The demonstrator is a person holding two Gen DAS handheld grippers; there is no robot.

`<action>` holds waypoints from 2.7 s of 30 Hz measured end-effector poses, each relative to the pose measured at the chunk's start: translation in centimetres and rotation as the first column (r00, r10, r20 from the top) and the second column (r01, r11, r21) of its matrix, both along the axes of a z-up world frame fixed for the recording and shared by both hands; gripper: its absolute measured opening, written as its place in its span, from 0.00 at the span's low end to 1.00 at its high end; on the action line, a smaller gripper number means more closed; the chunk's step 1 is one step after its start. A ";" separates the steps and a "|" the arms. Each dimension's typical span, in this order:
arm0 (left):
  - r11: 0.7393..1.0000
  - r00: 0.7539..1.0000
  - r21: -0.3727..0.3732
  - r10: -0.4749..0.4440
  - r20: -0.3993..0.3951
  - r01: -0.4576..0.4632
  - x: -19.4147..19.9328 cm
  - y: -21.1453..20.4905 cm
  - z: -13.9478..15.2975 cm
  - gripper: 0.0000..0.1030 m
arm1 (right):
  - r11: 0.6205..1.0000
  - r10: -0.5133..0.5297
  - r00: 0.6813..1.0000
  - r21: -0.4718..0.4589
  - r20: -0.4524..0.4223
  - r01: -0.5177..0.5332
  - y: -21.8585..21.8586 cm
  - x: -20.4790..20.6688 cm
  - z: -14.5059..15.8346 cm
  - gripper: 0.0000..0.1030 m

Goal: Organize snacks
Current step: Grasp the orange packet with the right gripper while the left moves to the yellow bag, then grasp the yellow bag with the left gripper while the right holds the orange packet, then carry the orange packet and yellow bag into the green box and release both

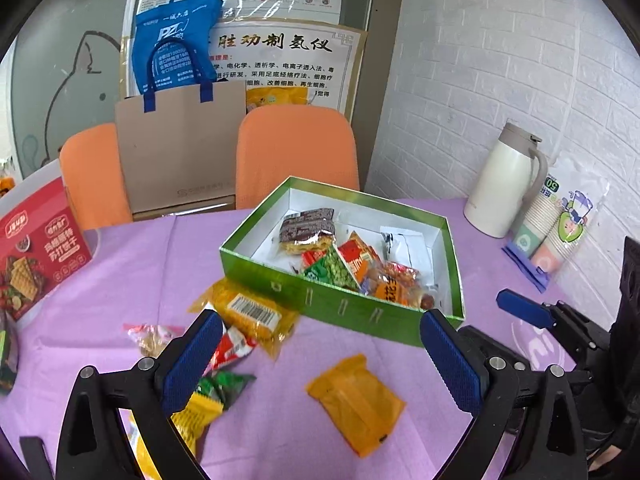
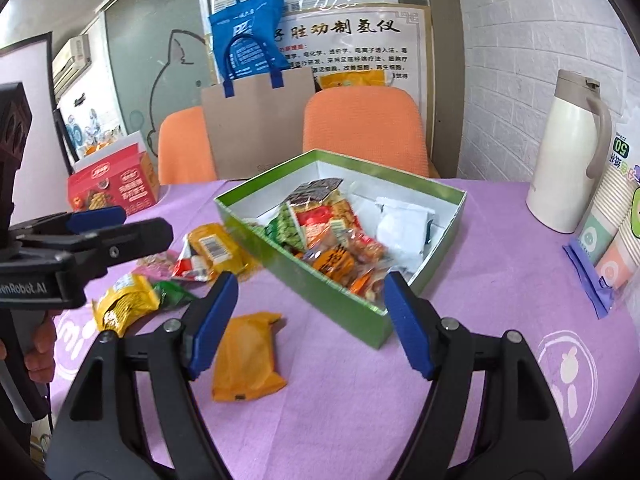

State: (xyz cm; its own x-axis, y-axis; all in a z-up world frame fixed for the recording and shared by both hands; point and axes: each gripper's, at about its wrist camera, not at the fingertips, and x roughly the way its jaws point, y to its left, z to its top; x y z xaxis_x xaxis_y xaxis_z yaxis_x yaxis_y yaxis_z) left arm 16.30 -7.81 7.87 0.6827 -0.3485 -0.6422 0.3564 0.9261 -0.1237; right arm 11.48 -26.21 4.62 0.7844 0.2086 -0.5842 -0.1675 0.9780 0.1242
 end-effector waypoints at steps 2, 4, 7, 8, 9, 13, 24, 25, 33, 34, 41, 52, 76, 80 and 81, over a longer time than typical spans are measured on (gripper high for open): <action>1.000 1.000 -0.001 0.011 0.001 -0.011 -0.9 0.7 -0.1 0.98 | 1.000 0.016 1.000 -0.004 -0.010 -0.016 0.6 -0.6 -0.4 0.73; 1.000 1.000 0.003 0.022 0.003 -0.022 -1.6 1.3 -0.3 0.98 | 0.999 0.033 0.999 -0.009 -0.027 -0.034 1.3 -0.9 -0.9 0.73; 0.999 0.999 0.009 0.039 0.002 -0.039 -2.8 2.8 -1.0 0.98 | 0.998 0.054 0.997 -0.015 -0.056 -0.055 2.1 -1.2 -2.0 0.73; 0.998 0.998 0.013 0.056 0.003 -0.056 -3.3 3.6 -1.4 0.98 | 0.998 0.060 0.996 -0.014 -0.070 -0.061 2.3 -1.2 -2.4 0.73; 0.997 0.997 0.016 0.071 -0.001 -0.071 -3.6 4.3 -1.9 0.98 | 0.998 0.067 0.994 -0.012 -0.087 -0.068 2.4 -1.1 -2.8 0.73; 0.992 0.991 0.008 0.122 -0.049 -0.122 -4.8 7.6 -4.2 0.98 | 0.996 0.072 0.985 -0.032 -0.154 -0.077 3.6 -0.6 -4.8 0.73; 0.990 0.981 -0.017 0.135 -0.139 -0.139 -6.7 12.6 -8.3 0.98 | 0.992 0.100 0.958 -0.043 -0.270 -0.116 7.1 2.3 -9.3 0.71; 0.991 0.982 -0.017 0.132 -0.138 -0.136 -6.7 12.7 -8.3 0.98 | 0.992 0.094 0.954 -0.056 -0.284 -0.114 7.2 2.5 -9.5 0.52; 0.991 0.983 0.013 0.132 -0.127 -0.131 -3.5 14.0 -8.5 0.98 | 0.986 0.151 0.929 -0.015 -0.338 -0.166 7.3 -0.1 -9.4 0.47; 0.992 0.983 0.011 0.123 -0.135 -0.123 -3.0 14.0 -8.6 0.98 | 0.986 0.153 0.928 -0.016 -0.339 -0.168 7.2 -0.5 -9.4 0.47; 0.992 0.970 0.073 0.116 -0.214 -0.103 0.2 12.8 -11.2 0.98 | 0.987 0.148 0.928 -0.007 -0.342 -0.160 6.7 -1.5 -9.3 0.48; 0.995 0.961 0.044 0.099 -0.257 -0.090 -1.0 12.4 -11.5 0.82 | 0.987 0.152 0.930 -0.002 -0.336 -0.162 7.4 -1.9 -9.1 0.61; 0.997 0.996 -0.051 -0.062 -0.061 0.059 -2.6 8.9 -1.2 0.43 | 0.996 0.086 0.985 -0.013 -0.146 -0.089 4.2 -0.5 -1.2 0.43; 0.995 0.997 -0.062 -0.075 -0.037 0.072 0.5 6.8 0.8 0.43 | 1.000 0.021 0.994 -0.015 -0.106 -0.023 2.0 1.5 0.4 0.43; 0.995 0.996 -0.067 -0.075 -0.038 0.072 1.4 6.2 1.0 0.43 | 1.000 0.005 0.995 -0.020 -0.099 -0.007 1.5 2.1 0.5 0.43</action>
